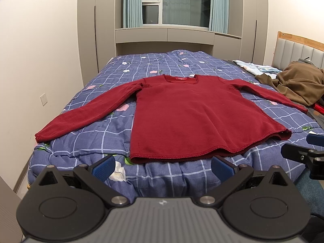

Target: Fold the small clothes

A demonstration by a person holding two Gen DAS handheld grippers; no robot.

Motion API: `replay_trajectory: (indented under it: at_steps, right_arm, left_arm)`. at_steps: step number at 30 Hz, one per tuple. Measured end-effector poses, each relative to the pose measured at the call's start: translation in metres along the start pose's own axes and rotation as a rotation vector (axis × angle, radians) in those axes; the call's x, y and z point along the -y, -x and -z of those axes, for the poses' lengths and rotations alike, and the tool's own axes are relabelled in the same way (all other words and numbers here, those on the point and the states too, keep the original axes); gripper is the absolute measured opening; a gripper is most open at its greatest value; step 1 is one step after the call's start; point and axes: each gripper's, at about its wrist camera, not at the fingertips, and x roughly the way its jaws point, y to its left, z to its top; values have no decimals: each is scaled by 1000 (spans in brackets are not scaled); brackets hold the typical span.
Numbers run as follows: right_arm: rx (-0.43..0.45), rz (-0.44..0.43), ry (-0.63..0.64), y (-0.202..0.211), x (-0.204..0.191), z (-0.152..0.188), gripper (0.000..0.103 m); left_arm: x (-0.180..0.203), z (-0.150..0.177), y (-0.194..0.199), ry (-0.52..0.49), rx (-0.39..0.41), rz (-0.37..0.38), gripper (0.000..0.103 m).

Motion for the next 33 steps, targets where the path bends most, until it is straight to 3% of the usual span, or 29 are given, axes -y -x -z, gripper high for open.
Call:
replay_trajectory:
  at_steps: [26, 33]
  right_arm:
    - [-3, 1, -1, 1, 0, 0, 103]
    - [-36, 9, -1, -9, 1, -2, 103]
  left_arm:
    - [-8, -1, 2, 1, 2, -4, 103]
    - [-15, -2, -7, 10, -31, -36, 103]
